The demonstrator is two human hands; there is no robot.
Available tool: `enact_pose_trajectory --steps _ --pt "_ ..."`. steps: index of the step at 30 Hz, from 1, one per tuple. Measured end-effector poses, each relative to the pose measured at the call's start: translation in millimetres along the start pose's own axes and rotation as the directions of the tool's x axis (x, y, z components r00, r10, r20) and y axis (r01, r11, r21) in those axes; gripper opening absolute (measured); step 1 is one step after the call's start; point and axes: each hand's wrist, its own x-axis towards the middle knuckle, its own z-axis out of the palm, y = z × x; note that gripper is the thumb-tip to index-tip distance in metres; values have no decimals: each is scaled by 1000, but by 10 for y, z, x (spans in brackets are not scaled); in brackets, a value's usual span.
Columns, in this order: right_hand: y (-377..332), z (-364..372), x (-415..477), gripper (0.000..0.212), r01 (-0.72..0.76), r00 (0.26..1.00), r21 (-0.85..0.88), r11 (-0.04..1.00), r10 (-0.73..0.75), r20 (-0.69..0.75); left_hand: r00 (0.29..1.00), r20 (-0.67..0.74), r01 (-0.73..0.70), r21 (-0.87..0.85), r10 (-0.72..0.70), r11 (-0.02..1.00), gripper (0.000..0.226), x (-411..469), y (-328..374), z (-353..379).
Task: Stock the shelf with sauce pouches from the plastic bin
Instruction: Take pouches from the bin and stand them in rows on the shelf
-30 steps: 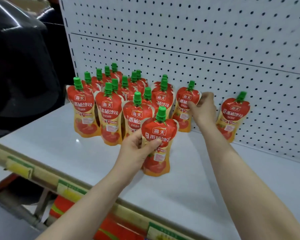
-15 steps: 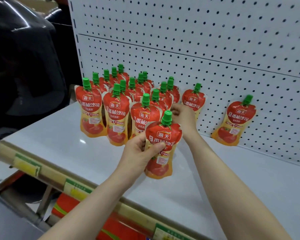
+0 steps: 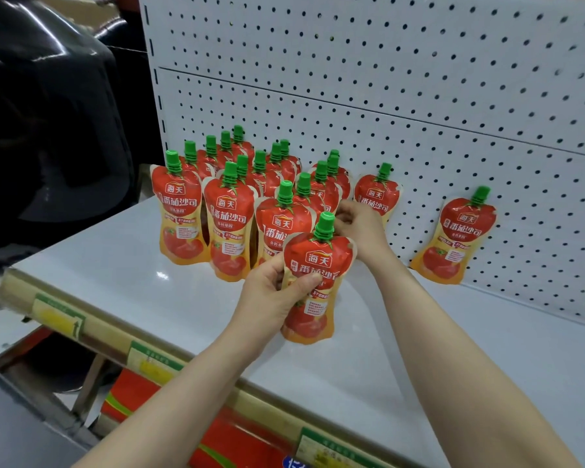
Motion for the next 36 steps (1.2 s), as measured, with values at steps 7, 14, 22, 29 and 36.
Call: enact_pose_trajectory --steps 7,14,22,29,36 --pt "40 -37 -46 31 -27 998 64 998 23 59 1000 -15 7 2 -7 1000 34 -23 -6 8" --pt "-248 -700 -552 33 -234 952 363 902 137 274 1000 -13 4 18 -4 1000 28 -2 -68 145" --pt "-138 -1046 -925 10 -203 941 431 879 54 333 999 30 -15 18 14 1000 28 110 -170 526" --pt "201 -1020 -623 5 -185 982 318 930 188 19 997 60 5 522 -43 853 55 210 -515 506" --pt "249 -802 -330 9 -68 995 273 960 85 -53 981 139 -19 760 -133 650 65 508 -662 597"
